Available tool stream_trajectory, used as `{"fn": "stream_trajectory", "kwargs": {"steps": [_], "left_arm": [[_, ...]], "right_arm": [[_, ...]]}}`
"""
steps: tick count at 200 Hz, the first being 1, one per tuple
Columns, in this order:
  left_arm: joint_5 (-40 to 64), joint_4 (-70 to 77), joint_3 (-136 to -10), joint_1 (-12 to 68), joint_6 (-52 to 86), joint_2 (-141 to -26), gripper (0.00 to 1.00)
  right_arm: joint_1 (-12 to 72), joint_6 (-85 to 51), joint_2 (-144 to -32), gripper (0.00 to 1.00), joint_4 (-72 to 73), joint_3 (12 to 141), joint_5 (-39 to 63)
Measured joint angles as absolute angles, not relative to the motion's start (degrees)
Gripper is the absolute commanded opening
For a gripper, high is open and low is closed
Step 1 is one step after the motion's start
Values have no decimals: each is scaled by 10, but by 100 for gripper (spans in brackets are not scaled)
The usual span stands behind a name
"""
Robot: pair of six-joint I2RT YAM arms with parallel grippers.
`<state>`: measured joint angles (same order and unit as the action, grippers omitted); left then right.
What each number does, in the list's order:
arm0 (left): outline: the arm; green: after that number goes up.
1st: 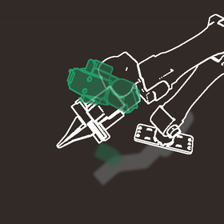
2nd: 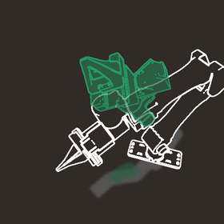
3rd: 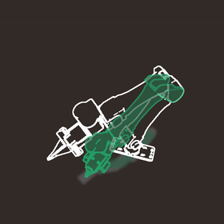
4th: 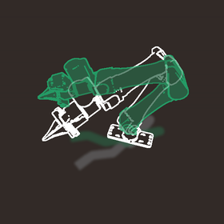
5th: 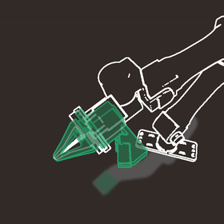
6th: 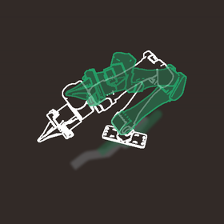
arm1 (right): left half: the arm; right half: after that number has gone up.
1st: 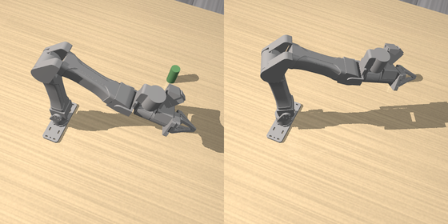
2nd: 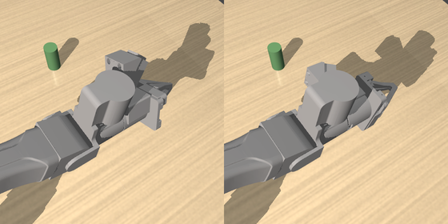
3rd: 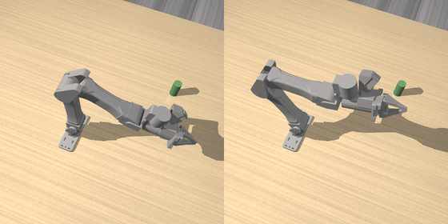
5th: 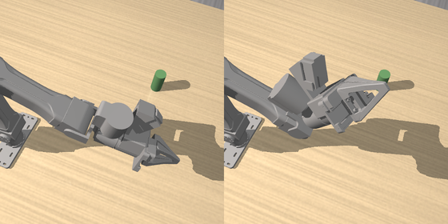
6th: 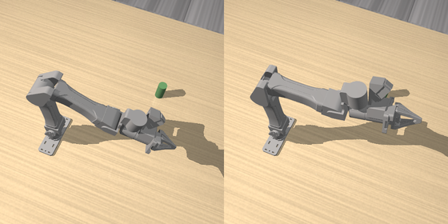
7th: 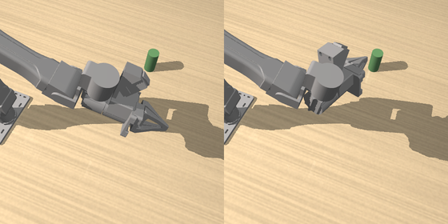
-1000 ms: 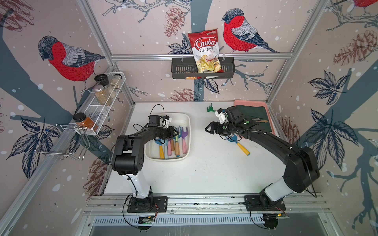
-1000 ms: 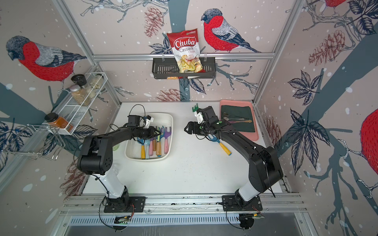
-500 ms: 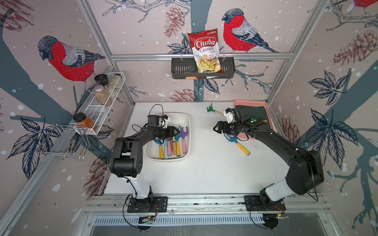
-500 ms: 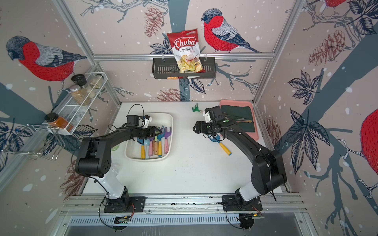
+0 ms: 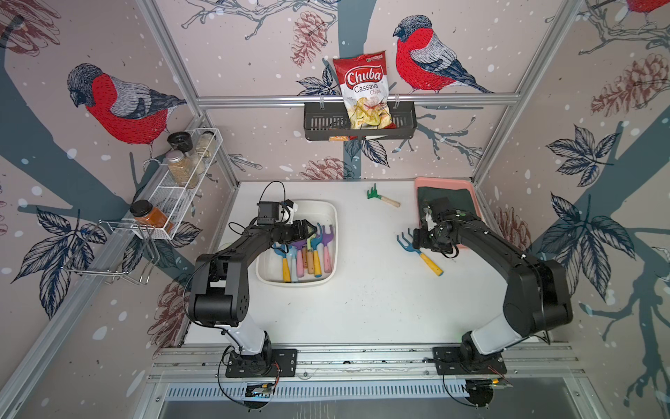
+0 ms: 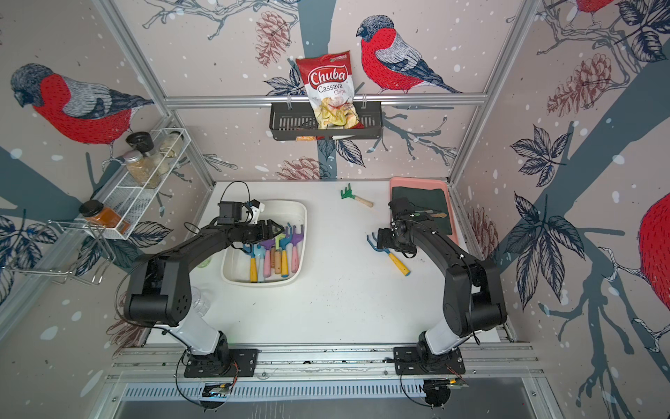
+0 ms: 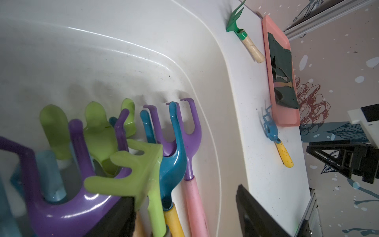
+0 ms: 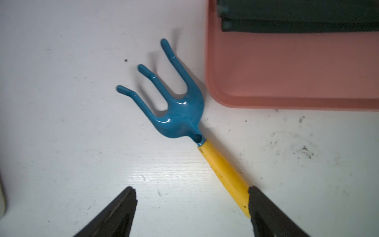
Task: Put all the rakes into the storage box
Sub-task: Pick up the rake at the center of the board.
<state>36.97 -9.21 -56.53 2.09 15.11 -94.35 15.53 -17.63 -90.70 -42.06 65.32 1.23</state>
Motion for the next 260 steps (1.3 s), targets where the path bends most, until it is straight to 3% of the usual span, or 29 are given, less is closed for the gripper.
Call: {"fn": "stream_trajectory", "kwargs": {"steps": [81,132,260], "left_arm": [[313,-143,-543,5,161,-888,77],[296,-174,-545,-24,161,-819,78],[343,-179,-564,-25,217,-762,78]], "right_arm": [[116,-145,-955,86,-430,664,-11],[123,-138,-979,79,-438,658,1],[220,-168,-1016,40,-421,621,32]]}}
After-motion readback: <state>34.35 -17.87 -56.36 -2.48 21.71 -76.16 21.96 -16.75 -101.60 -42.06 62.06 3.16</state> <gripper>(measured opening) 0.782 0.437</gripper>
